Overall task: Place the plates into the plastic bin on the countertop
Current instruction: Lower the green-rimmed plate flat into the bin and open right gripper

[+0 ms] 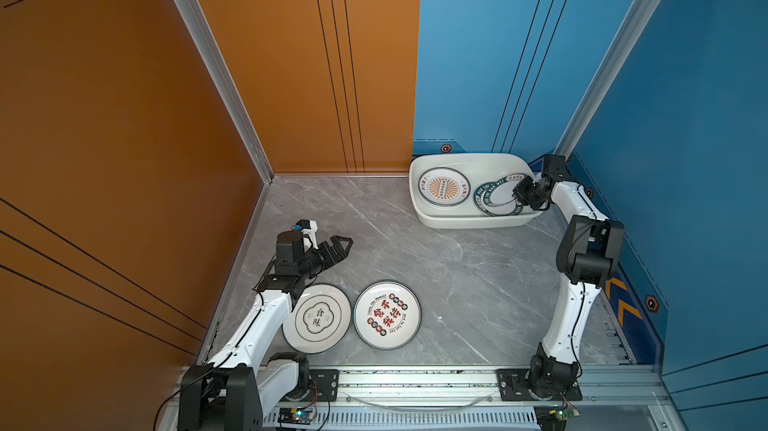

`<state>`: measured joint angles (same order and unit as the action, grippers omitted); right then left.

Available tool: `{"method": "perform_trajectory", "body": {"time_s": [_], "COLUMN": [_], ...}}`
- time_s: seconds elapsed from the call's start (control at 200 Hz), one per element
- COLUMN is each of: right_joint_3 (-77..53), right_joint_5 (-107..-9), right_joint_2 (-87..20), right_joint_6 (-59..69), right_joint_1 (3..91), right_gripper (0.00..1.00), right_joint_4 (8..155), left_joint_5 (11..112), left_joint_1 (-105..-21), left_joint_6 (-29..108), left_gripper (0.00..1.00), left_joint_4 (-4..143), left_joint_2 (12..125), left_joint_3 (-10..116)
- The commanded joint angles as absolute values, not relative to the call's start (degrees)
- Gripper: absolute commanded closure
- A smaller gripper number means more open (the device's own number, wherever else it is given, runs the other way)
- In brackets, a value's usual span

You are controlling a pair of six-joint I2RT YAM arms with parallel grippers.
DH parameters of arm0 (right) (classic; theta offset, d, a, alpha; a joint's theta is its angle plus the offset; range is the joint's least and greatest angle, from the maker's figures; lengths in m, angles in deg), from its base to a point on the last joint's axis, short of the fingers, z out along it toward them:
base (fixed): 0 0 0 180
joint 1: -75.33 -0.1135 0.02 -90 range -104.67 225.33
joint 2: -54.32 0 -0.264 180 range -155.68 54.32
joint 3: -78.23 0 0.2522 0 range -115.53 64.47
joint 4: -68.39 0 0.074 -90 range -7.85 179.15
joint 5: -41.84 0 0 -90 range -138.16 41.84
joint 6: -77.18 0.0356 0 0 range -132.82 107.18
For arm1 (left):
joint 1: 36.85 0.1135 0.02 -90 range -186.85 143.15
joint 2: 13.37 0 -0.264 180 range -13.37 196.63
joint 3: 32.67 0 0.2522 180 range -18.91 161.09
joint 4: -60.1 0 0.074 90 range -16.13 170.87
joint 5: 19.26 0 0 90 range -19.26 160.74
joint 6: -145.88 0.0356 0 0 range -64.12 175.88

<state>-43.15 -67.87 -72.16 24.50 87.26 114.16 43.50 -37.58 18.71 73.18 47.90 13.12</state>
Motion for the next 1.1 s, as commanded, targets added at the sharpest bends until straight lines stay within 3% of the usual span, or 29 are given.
{"method": "perform_trajectory", "body": {"time_s": [0.0,0.345,1.096], "right_joint_3": [-42.7,-40.4,-41.2], "right_joint_5": [-68.8,-67.9,-63.5], "right_joint_2": [-71.9,-70.9,-70.6], "right_joint_6": [22.9,21.4,16.8], "right_joint_1": [87.5,87.7,89.1], "right_gripper": [0.93,0.76,0.65], "right_joint_4": [115.2,115.3,120.1], "left_joint_5": [41.9,42.0,41.8], "left_joint_1": [-37.2,-37.3,-37.4], "left_joint_6": [18.8,19.1,19.3], "left_gripper": [0.02,0.02,0.02], "left_joint_4": [72.4,72.4,72.4], "left_joint_2": [48.5,49.1,49.2], "left_joint_3": [12.6,12.5,12.5]}}
